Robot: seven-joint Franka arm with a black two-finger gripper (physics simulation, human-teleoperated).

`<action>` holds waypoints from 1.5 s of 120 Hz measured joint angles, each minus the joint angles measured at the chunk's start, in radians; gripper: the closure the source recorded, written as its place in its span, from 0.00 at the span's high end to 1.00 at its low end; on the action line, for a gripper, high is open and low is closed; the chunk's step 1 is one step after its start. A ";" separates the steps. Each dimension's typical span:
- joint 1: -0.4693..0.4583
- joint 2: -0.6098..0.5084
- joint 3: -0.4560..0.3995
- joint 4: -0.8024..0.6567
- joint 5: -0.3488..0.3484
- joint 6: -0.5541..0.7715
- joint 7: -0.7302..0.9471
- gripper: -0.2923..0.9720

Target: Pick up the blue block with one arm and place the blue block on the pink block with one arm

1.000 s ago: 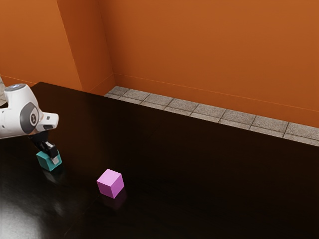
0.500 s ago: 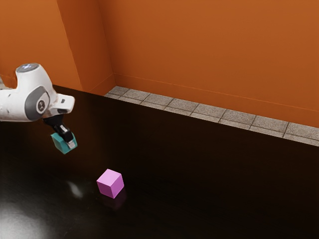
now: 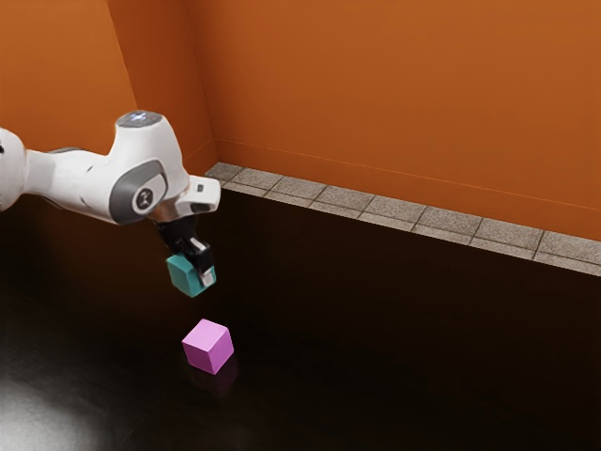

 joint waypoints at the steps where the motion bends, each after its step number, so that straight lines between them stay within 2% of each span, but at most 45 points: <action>1: -0.002 0.000 0.000 0.000 0.000 -0.001 -0.006 0.48; 16: -0.052 0.000 0.009 -0.006 0.001 -0.027 -0.100 0.49; 38: -0.178 -0.005 0.103 -0.056 0.008 -0.043 -0.217 0.49; 70: -0.186 -0.045 0.116 -0.115 0.022 -0.023 -0.338 0.49; 112: -0.254 -0.103 0.109 -0.205 0.028 0.034 -0.436 0.49; 138: -0.289 -0.105 0.114 -0.209 0.095 0.053 -0.460 0.49; 180: -0.239 -0.104 0.113 -0.211 0.118 0.080 -0.461 0.49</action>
